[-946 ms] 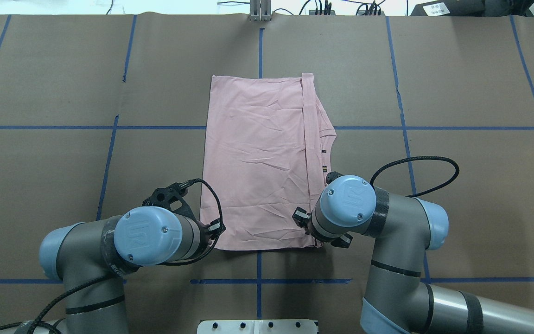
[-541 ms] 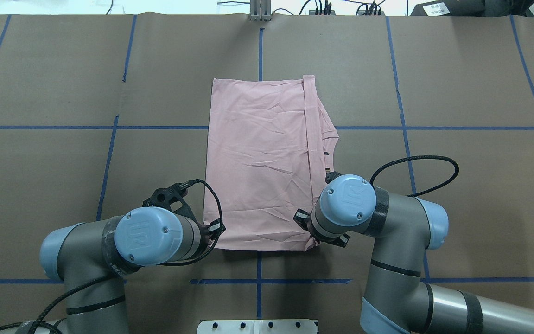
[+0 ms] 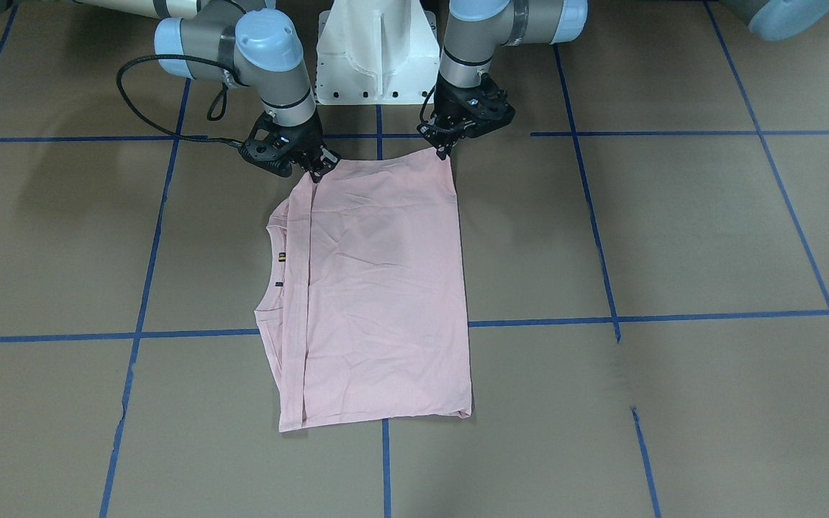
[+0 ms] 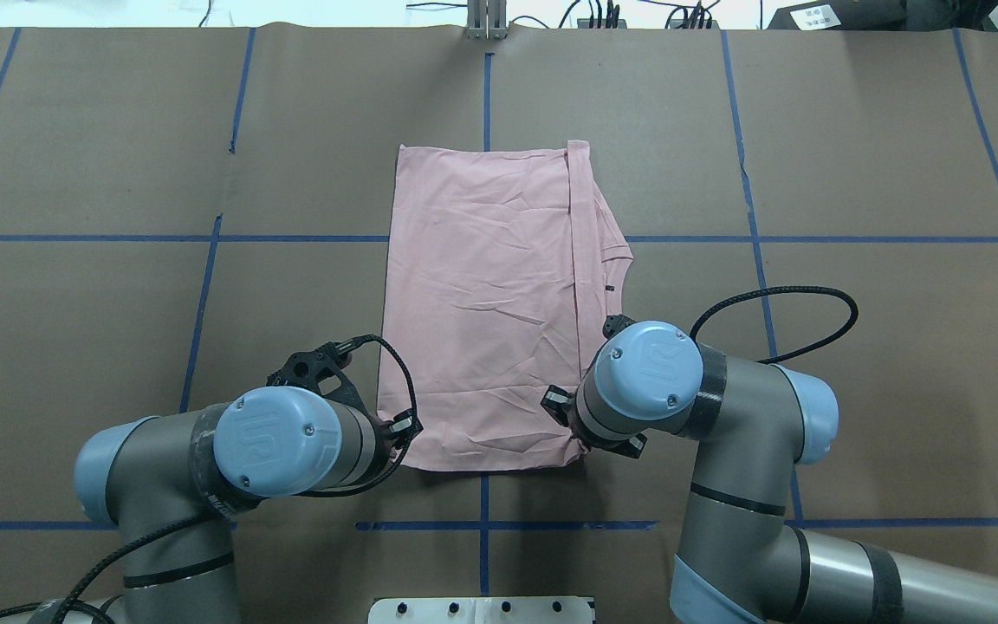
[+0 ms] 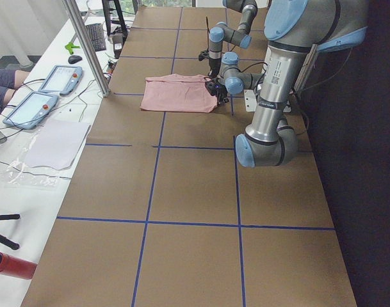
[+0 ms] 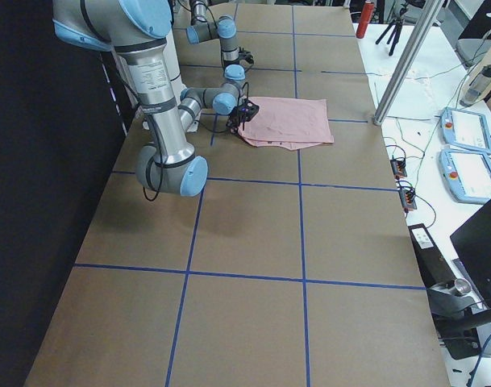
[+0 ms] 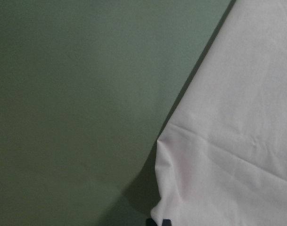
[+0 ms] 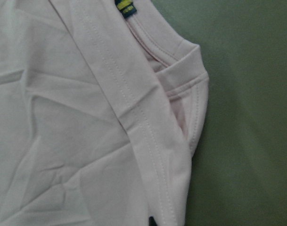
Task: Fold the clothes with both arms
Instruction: 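Grasp both near corners of the shirt with both grippers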
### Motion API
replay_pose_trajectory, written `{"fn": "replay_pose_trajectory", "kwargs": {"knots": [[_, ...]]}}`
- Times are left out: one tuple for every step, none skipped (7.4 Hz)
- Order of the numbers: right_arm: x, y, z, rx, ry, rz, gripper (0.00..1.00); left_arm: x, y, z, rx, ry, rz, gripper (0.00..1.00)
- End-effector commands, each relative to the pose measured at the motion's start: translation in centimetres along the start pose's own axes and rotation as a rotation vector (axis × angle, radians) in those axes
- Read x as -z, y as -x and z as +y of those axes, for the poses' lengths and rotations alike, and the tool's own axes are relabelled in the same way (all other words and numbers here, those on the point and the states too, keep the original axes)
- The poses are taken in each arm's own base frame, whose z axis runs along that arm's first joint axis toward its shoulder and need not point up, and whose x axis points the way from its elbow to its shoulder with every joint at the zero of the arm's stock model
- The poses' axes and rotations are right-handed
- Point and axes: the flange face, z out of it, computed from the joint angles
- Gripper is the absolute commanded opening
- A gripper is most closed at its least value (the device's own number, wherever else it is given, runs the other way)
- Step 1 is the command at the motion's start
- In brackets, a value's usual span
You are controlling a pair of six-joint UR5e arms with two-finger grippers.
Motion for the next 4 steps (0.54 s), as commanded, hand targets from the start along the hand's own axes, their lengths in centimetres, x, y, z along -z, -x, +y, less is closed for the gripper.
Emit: {"fn": "replay_pose_trajectory", "kwargs": {"knots": [[2.8, -0.3, -0.3, 0.002, 0.009, -0.04, 0.0, 1.6, 0.2, 0.7, -0.004, 0.017, 0.024, 0.0], [4.1, -1.2, 0.0, 0.01, 0.017, -0.059, 0.0, 2.5, 0.5, 1.4, -0.011, 0.03, 0.031, 0.0], [5.2, -2.1, 1.6, 0.032, 0.042, -0.074, 0.0, 3.1, 1.3, 3.1, -0.029, 0.049, 0.006, 0.0], [5.7, -2.9, 3.1, 0.053, 0.064, -0.079, 0.0, 4.4, 2.0, 4.8, -0.048, 0.069, -0.014, 0.0]]}}
